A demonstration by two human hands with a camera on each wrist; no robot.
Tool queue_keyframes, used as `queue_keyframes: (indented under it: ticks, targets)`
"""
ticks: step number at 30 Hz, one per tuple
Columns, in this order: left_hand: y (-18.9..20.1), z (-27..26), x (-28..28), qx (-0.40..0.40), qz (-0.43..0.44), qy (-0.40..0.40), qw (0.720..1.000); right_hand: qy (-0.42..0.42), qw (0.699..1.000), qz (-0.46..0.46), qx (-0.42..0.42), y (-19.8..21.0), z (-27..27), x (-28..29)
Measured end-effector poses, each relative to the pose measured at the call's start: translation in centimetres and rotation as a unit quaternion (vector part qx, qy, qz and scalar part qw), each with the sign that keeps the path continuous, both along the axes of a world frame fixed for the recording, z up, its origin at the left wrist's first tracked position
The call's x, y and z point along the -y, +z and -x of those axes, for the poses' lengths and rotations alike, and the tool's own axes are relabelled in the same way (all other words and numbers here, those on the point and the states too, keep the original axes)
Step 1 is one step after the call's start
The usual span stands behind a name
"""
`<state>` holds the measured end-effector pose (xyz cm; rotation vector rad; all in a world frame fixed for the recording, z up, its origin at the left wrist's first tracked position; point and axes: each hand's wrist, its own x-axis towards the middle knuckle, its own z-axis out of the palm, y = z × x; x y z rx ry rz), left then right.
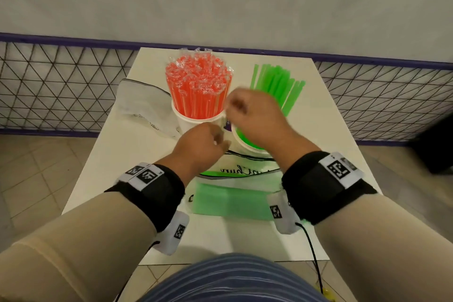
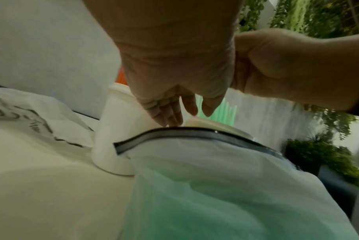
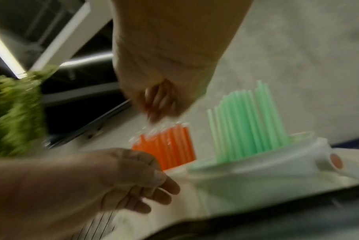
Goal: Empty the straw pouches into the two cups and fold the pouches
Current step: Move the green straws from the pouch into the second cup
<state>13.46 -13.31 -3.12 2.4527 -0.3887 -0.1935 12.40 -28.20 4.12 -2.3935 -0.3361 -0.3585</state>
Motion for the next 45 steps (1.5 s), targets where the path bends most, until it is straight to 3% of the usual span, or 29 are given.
queue_keyframes:
  ticks: [1, 3, 5, 11, 15, 21, 27, 33, 37, 41, 45]
  targets:
    - [0.1, 0.0, -0.4, -0.011, -0.046, -0.017, 0.999, 0.051, 0.99, 0.101, -0.082, -0.8, 0.6, -0.7]
    - [0.1, 0.1, -0.7, -0.053, -0.166, -0.075, 0.982, 0.105, 0.935, 0.287, -0.18, -3.1, 1.3, -1.9]
    - [-0.2, 0.6, -0.7, -0.11, -0.236, -0.11, 0.959, 0.127, 0.895, 0.367, -0.221, -5.3, 1.9, -2.6]
    - [-0.9, 1.7, -0.1, -0.151, -0.248, -0.132, 0.948, 0.133, 0.883, 0.315, -0.322, -8.5, 3.7, -3.4]
    - [-1.0, 2.0, 0.1, -0.166, -0.255, -0.15, 0.941, 0.147, 0.883, 0.287, -0.342, -9.5, 4.0, -3.2]
    - [-1.2, 2.6, -0.4, -0.182, -0.263, -0.161, 0.934, 0.12, 0.886, 0.308, -0.325, -9.9, 4.5, -2.4]
    - [-1.5, 2.6, -0.7, -0.162, -0.203, -0.157, 0.953, 0.102, 0.909, 0.299, -0.272, -9.1, 5.0, -1.5]
    - [-2.1, 1.9, -1.6, -0.169, -0.08, -0.118, 0.975, 0.086, 0.938, 0.222, -0.251, -7.5, 5.1, -0.2]
    - [-2.4, 1.9, -1.9, -0.195, -0.051, -0.099, 0.974, 0.071, 0.961, 0.135, -0.229, -3.4, 5.3, 0.1]
    - [-1.2, 1.4, -1.8, -0.198, -0.096, -0.121, 0.968, -0.022, 0.984, -0.081, -0.16, 3.4, 4.9, 1.3]
    - [0.6, 0.7, -0.7, -0.123, -0.06, -0.091, 0.986, -0.101, 0.939, -0.328, 0.012, 8.0, 2.7, 3.1]
